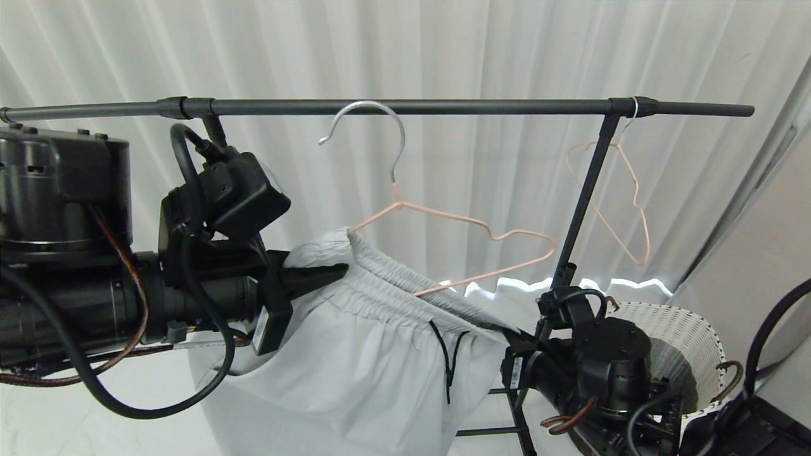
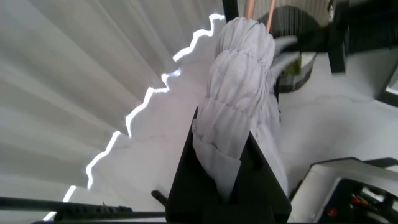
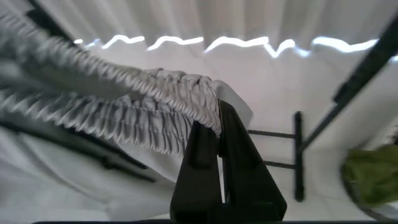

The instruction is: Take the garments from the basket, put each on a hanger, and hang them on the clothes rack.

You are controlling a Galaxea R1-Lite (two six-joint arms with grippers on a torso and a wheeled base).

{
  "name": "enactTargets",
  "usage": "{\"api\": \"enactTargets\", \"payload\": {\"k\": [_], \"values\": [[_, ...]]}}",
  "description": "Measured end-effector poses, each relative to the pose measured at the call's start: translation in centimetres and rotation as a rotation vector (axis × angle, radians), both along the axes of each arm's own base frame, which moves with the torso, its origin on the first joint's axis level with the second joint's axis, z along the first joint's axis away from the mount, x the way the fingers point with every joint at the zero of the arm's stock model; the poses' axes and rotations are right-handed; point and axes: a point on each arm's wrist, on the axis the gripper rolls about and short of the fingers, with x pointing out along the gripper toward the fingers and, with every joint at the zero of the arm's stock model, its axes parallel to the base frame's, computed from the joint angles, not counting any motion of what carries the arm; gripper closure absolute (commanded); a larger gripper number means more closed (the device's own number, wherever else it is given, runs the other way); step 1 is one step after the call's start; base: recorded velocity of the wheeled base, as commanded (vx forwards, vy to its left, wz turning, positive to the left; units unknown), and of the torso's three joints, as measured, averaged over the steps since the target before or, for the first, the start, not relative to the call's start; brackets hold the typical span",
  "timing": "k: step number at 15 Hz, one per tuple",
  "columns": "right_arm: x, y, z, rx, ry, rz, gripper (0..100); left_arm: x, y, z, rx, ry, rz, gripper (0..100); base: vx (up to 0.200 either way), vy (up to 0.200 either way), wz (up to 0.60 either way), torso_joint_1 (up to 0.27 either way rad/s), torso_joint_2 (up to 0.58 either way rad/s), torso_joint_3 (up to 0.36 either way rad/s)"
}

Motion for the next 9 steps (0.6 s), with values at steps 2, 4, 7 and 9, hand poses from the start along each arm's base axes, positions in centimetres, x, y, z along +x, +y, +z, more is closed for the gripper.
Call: {"api": "enactTargets", "payload": {"k": [2,4,7,9], "values": [[0.5,-1.7,0.3,-0.031,-0.009,-0.04,100,-0.8,0.3,-0.7,0.009,0.016,-0.005,100,0.0,0.0,0.0,0.0,0.0,0.0],[0.4,-3.3,0.3,-0.064,-0.003,-0.068,100,-1.7,0.6,-1.5,0.017,0.032,-0.015,100,0.0,0.0,0.0,0.0,0.0,0.0],[0.4,-5.3,0.8,-0.07,-0.008,-0.12,100,-2.9,1.1,-2.7,0.066,0.026,-0.035,100,0.0,0.0,0.0,0.0,0.0,0.0],[0.5,-6.2,1.3,-0.081,-0.021,-0.144,100,-3.5,1.4,-3.6,0.114,0.012,-0.053,100,0.0,0.0,0.0,0.0,0.0,0.0]]}}
